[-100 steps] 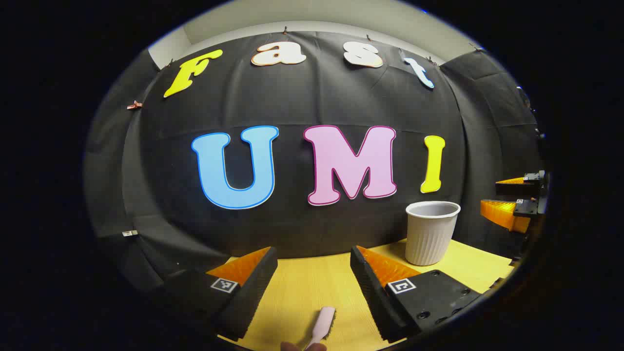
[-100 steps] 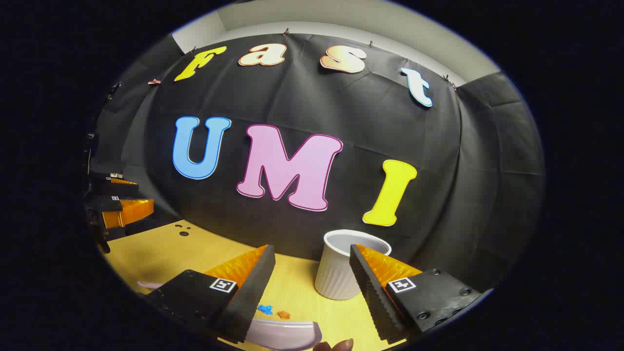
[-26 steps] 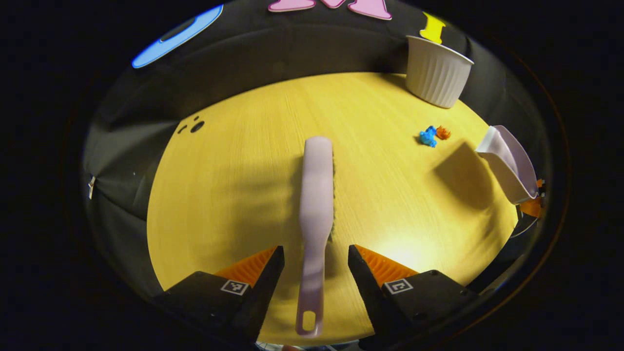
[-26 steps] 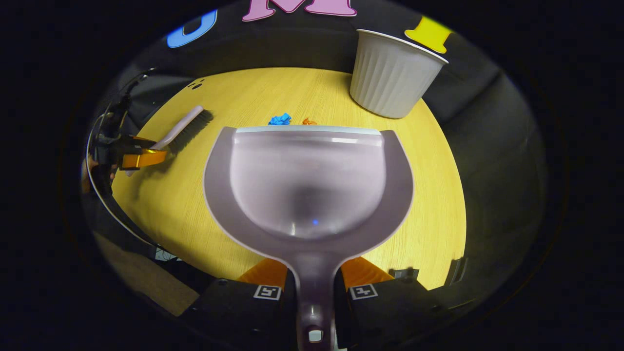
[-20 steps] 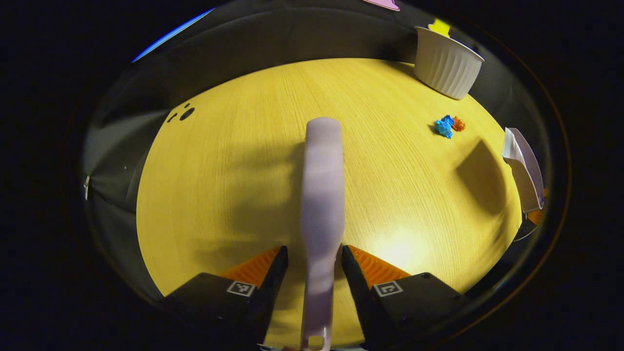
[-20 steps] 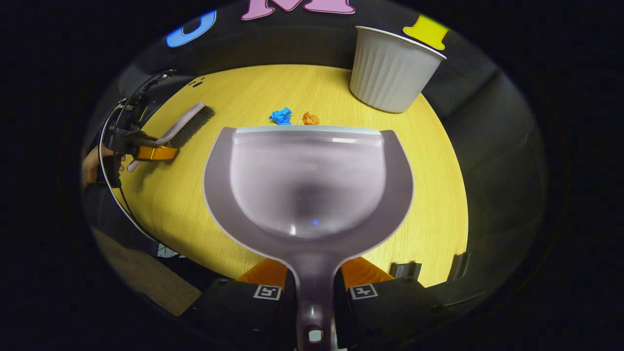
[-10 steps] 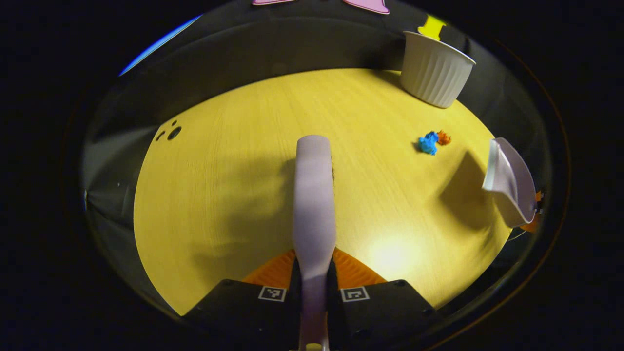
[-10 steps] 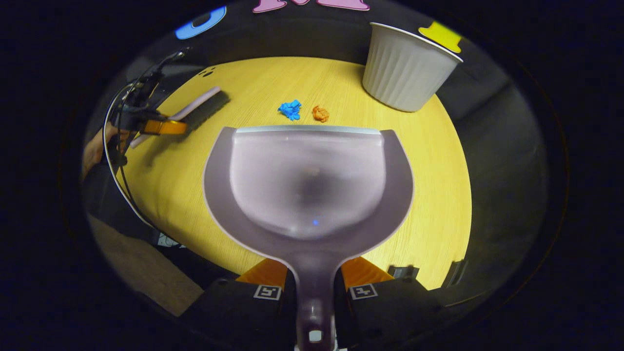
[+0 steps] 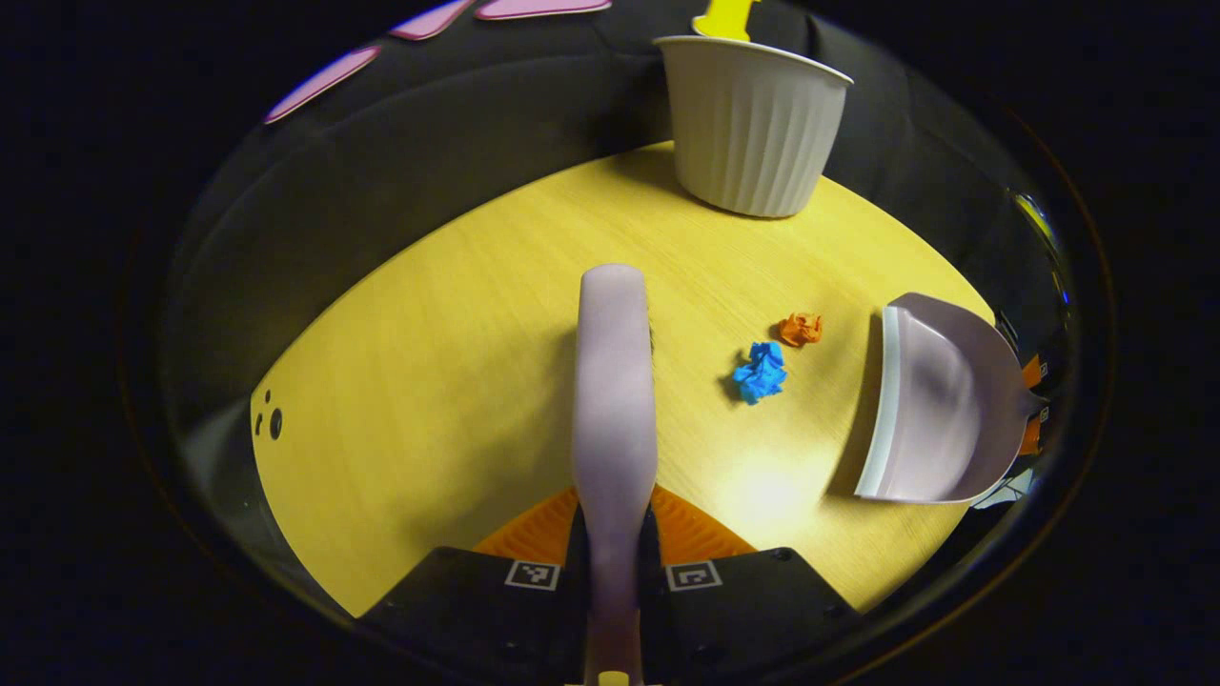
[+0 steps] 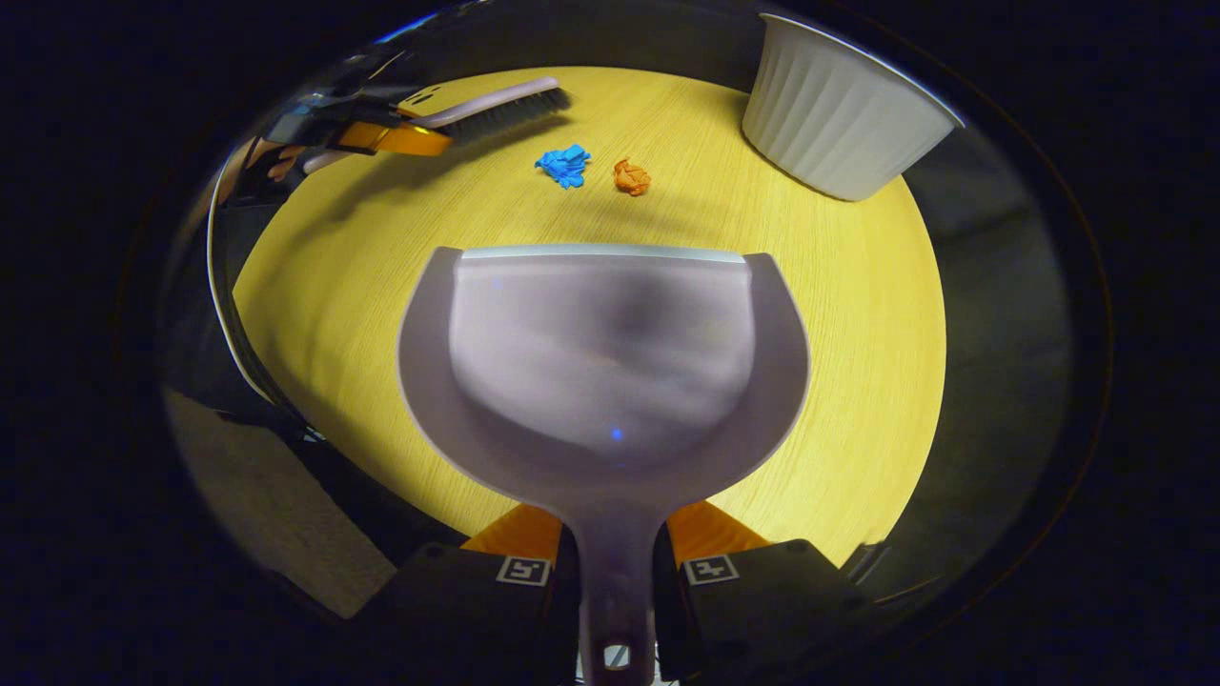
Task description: Pick up the small broom and dustpan from the desktop, sweep the trash into the dustpan with the broom, and then empty the trash into the garbage bin.
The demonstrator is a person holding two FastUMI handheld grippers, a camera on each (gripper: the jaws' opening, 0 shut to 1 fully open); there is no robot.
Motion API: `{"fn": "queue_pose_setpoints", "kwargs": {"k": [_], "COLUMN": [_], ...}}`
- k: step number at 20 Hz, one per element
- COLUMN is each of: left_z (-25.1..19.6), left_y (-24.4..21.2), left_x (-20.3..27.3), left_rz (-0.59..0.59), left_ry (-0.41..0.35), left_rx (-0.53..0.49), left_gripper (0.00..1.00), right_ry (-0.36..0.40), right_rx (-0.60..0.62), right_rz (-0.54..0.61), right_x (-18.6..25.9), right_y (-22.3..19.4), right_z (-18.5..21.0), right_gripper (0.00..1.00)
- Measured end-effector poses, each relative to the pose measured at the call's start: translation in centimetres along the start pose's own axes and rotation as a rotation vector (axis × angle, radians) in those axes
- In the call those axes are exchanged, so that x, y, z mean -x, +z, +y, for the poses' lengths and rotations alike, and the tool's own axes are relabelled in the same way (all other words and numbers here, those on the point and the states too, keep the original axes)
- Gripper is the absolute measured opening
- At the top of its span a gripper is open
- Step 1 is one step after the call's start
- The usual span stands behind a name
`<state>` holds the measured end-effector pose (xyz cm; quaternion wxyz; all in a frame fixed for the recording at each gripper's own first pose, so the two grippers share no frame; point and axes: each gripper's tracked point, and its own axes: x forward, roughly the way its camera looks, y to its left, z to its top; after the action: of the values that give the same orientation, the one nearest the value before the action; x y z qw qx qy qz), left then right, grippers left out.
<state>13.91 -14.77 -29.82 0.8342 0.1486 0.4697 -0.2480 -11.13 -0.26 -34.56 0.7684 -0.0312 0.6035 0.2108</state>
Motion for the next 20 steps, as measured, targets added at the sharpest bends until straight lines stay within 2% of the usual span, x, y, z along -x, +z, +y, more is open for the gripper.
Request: {"fn": "queue_pose_setpoints", "kwargs": {"k": [3, 8, 13, 14, 15, 17, 18, 20], "left_z": [-3.3, -7.4, -12.8, -13.9, -15.1, -16.2, -16.6, -16.6], "left_y": [1.0, 1.8, 1.3, 1.3, 1.3, 1.4, 1.6, 2.1], "left_x": [-1.2, -0.8, 1.1, 1.6, 2.2, 3.7, 4.3, 4.4], "left_rz": [0.037, 0.080, 0.110, 0.113, 0.114, 0.121, 0.122, 0.103], "left_ry": [-0.069, -0.195, -0.409, -0.450, -0.493, -0.574, -0.589, -0.564], "left_rx": [-0.028, -0.063, -0.055, -0.058, -0.060, -0.053, -0.048, -0.039], "left_gripper": [0.24, 0.26, 0.26, 0.26, 0.26, 0.24, 0.24, 0.26], "right_ry": [0.006, -0.006, -0.010, -0.012, -0.017, -0.025, -0.028, -0.033], "right_rx": [0.025, 0.055, 0.082, 0.088, 0.095, 0.114, 0.113, 0.098], "right_rz": [0.013, 0.007, -0.001, -0.003, -0.007, -0.021, -0.026, -0.052], "right_x": [-0.6, -1.4, -1.4, -1.5, -1.7, -1.6, -1.6, -1.9], "right_y": [0.1, 0.6, 0.7, 0.8, 0.9, 1.0, 1.0, 1.1], "right_z": [-0.4, -1.5, -1.8, -1.9, -1.8, -1.9, -1.9, -1.9], "right_gripper": [0.36, 0.36, 0.36, 0.41, 0.36, 0.36, 0.36, 0.36]}}
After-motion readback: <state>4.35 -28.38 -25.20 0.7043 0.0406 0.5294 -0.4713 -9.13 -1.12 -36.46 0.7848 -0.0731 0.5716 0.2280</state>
